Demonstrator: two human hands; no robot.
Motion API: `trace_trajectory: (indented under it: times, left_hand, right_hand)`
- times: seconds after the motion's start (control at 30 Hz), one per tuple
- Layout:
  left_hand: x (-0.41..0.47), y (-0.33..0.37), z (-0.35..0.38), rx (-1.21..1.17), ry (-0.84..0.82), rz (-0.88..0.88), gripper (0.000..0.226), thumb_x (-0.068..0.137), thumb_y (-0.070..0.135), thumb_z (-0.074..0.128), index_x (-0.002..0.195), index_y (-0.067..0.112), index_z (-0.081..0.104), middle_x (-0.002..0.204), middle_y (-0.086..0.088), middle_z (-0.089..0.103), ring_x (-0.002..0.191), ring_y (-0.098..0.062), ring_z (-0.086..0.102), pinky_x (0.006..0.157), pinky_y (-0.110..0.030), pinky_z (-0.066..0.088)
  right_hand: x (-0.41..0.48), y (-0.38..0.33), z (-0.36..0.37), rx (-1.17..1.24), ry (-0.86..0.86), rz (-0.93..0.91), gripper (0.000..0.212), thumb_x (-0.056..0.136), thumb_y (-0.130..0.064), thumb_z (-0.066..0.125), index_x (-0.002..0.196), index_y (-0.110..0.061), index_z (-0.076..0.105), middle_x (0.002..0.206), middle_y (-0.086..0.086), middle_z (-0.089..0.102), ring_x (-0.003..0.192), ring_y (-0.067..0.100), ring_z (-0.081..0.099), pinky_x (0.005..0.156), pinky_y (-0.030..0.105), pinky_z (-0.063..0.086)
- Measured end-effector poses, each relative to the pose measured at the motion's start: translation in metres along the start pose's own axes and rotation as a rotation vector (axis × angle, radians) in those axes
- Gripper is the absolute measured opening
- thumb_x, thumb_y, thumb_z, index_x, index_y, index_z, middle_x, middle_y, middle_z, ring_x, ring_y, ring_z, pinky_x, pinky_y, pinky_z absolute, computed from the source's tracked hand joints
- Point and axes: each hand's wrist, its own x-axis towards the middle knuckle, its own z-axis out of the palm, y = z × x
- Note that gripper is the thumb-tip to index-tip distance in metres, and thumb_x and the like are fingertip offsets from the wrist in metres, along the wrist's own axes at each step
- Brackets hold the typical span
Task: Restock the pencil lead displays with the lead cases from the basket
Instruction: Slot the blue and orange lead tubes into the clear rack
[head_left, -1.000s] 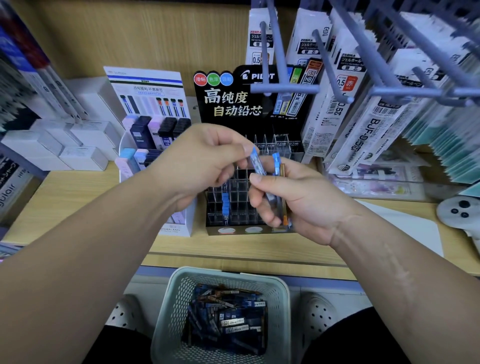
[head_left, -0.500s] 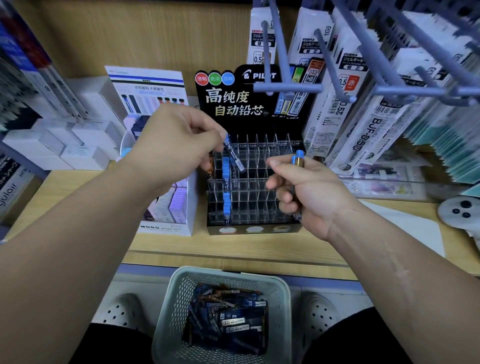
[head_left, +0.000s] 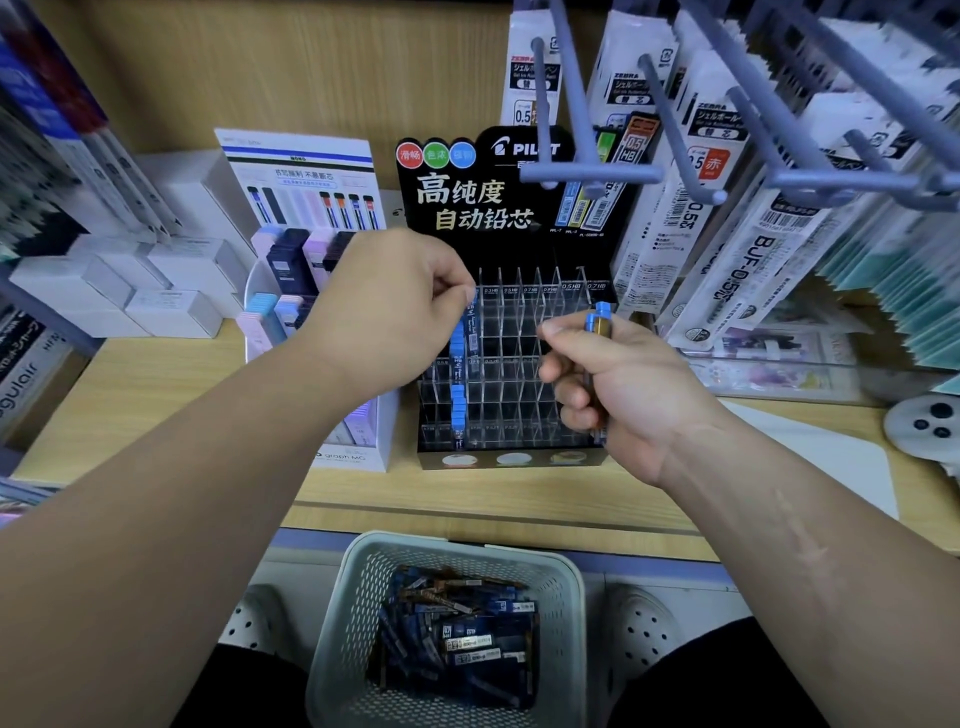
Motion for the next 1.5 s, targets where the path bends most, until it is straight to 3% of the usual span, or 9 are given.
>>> trace_trajectory:
  times: [0.13, 0.4, 0.6, 0.7, 0.83, 0.9, 1.0, 1.2, 1.5]
  left_hand:
    - [0.000, 0.001, 0.004, 0.075, -0.020, 0.050, 0.012, 0.090, 0.015, 0.069, 0.083, 0.015, 0.077, 0.061, 0.025, 0.054, 0.060, 0.001, 0.056, 0.060, -0.001, 0.035]
    - [0.002, -0.003, 0.017, 0.190, -0.032, 0.004, 0.016, 0.083, 0.021, 0.071, 0.067, 0.024, 0.070, 0.060, 0.012, 0.059, 0.067, -0.018, 0.061, 0.067, -0.038, 0.056]
    - [0.002, 0.002, 0.012, 0.104, 0.023, 0.004, 0.010, 0.082, 0.017, 0.070, 0.074, 0.021, 0.074, 0.060, 0.013, 0.060, 0.063, -0.010, 0.058, 0.066, -0.030, 0.052]
    - [-0.002, 0.018, 0.006, -0.280, -0.029, -0.113, 0.012, 0.086, 0.021, 0.071, 0.076, 0.021, 0.076, 0.059, 0.007, 0.064, 0.051, -0.002, 0.051, 0.054, -0.014, 0.041]
    - [-0.010, 0.033, 0.004, -0.615, -0.267, -0.238, 0.011, 0.093, 0.011, 0.066, 0.092, 0.006, 0.076, 0.062, 0.008, 0.067, 0.042, 0.003, 0.050, 0.046, -0.005, 0.035]
    - [-0.013, 0.032, 0.004, -0.621, -0.327, -0.229, 0.012, 0.094, 0.011, 0.065, 0.095, 0.006, 0.076, 0.056, 0.014, 0.063, 0.043, 0.003, 0.049, 0.047, -0.006, 0.035]
    - [-0.013, 0.030, 0.005, -0.651, -0.337, -0.249, 0.012, 0.094, 0.013, 0.066, 0.089, 0.007, 0.075, 0.050, 0.012, 0.057, 0.043, -0.003, 0.040, 0.047, -0.014, 0.035]
    - [-0.006, 0.021, 0.003, -0.739, -0.119, -0.354, 0.026, 0.090, 0.023, 0.071, 0.069, 0.008, 0.065, 0.067, -0.019, 0.060, 0.042, -0.015, 0.038, 0.042, -0.018, 0.029]
    - [0.004, 0.005, -0.008, -0.740, 0.123, -0.430, 0.023, 0.086, 0.025, 0.076, 0.068, 0.014, 0.068, 0.062, -0.002, 0.067, 0.040, -0.012, 0.045, 0.041, -0.018, 0.033]
  right_hand:
    - [-0.001, 0.000, 0.001, 0.002, -0.011, 0.003, 0.004, 0.098, -0.016, 0.065, 0.095, -0.015, 0.061, 0.063, 0.004, 0.059, 0.044, 0.010, 0.038, 0.040, 0.022, 0.028]
    - [-0.004, 0.000, -0.001, 0.078, -0.185, 0.041, 0.007, 0.096, -0.012, 0.065, 0.103, -0.012, 0.064, 0.064, 0.001, 0.053, 0.047, 0.010, 0.038, 0.041, 0.021, 0.029]
    - [-0.010, 0.000, 0.001, 0.010, -0.436, 0.081, 0.033, 0.096, -0.007, 0.061, 0.129, -0.012, 0.061, 0.062, -0.001, 0.047, 0.046, 0.007, 0.031, 0.040, 0.018, 0.022]
    - [-0.010, 0.000, 0.001, 0.018, -0.465, 0.065, 0.041, 0.095, -0.006, 0.062, 0.135, -0.013, 0.054, 0.062, 0.000, 0.046, 0.045, 0.007, 0.032, 0.040, 0.018, 0.025]
    - [-0.012, -0.001, 0.004, -0.061, -0.540, 0.018, 0.016, 0.097, -0.004, 0.060, 0.104, -0.018, 0.061, 0.064, 0.002, 0.045, 0.045, 0.007, 0.033, 0.040, 0.018, 0.026]
    - [-0.012, 0.000, 0.005, -0.093, -0.582, 0.006, 0.028, 0.098, -0.005, 0.060, 0.078, -0.023, 0.065, 0.064, 0.002, 0.046, 0.046, 0.008, 0.033, 0.040, 0.019, 0.026]
    - [-0.014, -0.001, 0.005, -0.088, -0.592, 0.005, 0.028, 0.098, -0.006, 0.060, 0.078, -0.024, 0.065, 0.066, 0.003, 0.047, 0.047, 0.009, 0.035, 0.041, 0.020, 0.026]
    - [-0.013, -0.001, 0.003, -0.014, -0.488, 0.043, 0.025, 0.100, -0.013, 0.057, 0.124, -0.012, 0.061, 0.065, 0.002, 0.046, 0.046, 0.009, 0.034, 0.040, 0.019, 0.024]
    - [-0.005, -0.001, -0.001, 0.074, -0.310, 0.068, 0.013, 0.098, -0.023, 0.060, 0.098, -0.010, 0.064, 0.063, -0.001, 0.047, 0.045, 0.006, 0.029, 0.038, 0.017, 0.020]
